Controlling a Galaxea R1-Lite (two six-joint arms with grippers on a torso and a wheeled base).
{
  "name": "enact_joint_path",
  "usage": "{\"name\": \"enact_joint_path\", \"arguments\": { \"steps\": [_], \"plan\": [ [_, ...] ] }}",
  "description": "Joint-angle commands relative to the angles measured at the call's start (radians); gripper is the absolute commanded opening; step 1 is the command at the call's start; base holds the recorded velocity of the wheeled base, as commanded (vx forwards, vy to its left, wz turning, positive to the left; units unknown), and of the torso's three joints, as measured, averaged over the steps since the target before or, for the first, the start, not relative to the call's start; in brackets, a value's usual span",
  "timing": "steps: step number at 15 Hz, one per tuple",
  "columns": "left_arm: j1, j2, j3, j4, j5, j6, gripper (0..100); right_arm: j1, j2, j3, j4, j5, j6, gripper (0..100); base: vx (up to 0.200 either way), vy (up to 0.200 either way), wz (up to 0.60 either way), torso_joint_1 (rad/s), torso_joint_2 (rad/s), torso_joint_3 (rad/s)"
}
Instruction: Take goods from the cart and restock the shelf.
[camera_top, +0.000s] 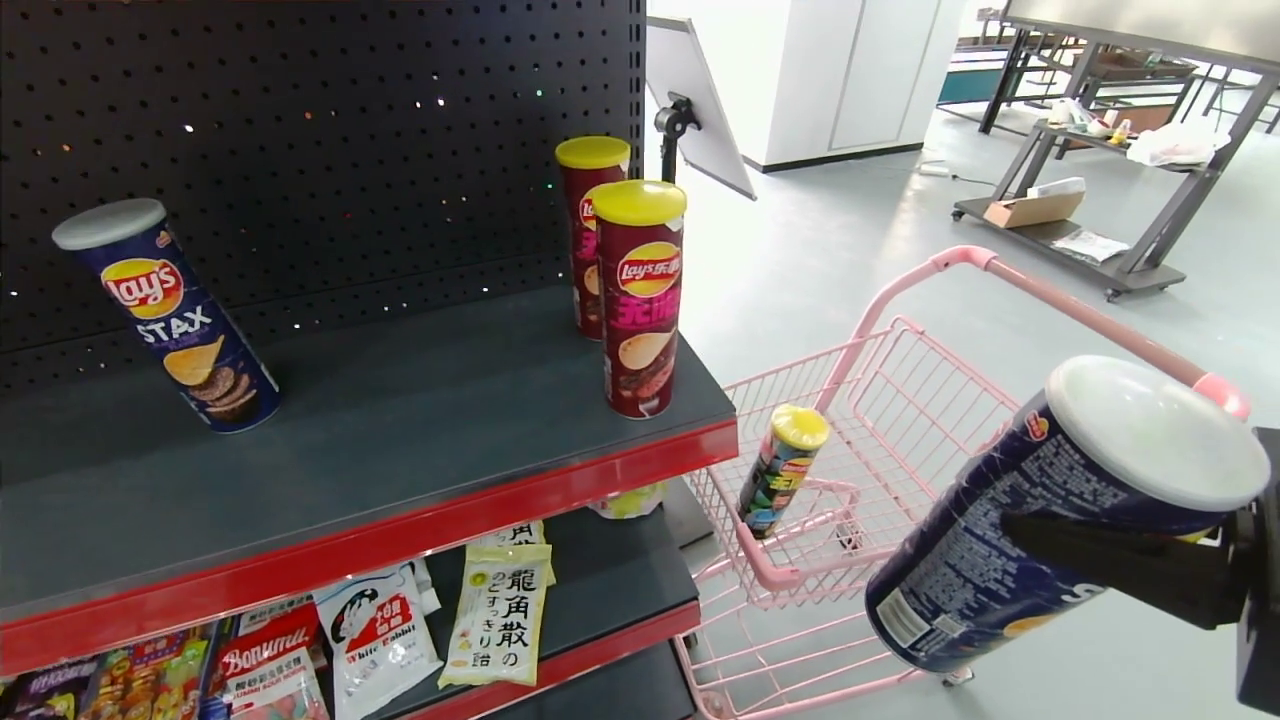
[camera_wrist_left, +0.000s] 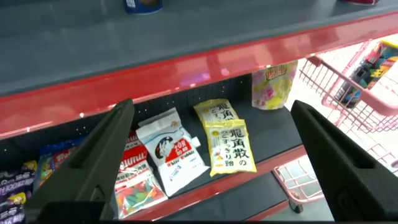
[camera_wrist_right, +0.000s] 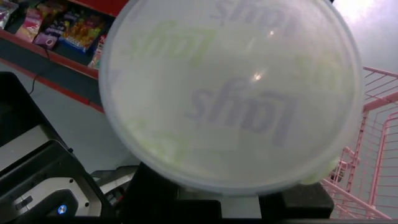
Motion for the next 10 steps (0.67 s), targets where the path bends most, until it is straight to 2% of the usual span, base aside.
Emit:
{"name": "enact_joint_path", "arguments": {
  "steps": [1,5,10],
  "plan": [
    [0.000,0.001,0.000,0.000,0.000,0.000,100,0.000,0.004,0.001,0.000,-0.002,-0.002,0,0.000,0.000,0.00,0.159,-0.39,-0.222],
    [0.000,0.001,0.000,0.002,0.000,-0.006,100,-0.001,0.002,0.020,-0.005,-0.012,-0.022,0,0.000,0.000,0.00,0.160,-0.37,-0.211],
    [0.000,0.001,0.000,0.000,0.000,0.000,100,-0.006,-0.002,0.033,-0.008,-0.010,-0.048,0,0.000,0.000,0.00,0.019,-0.04,-0.022]
  ]
}}
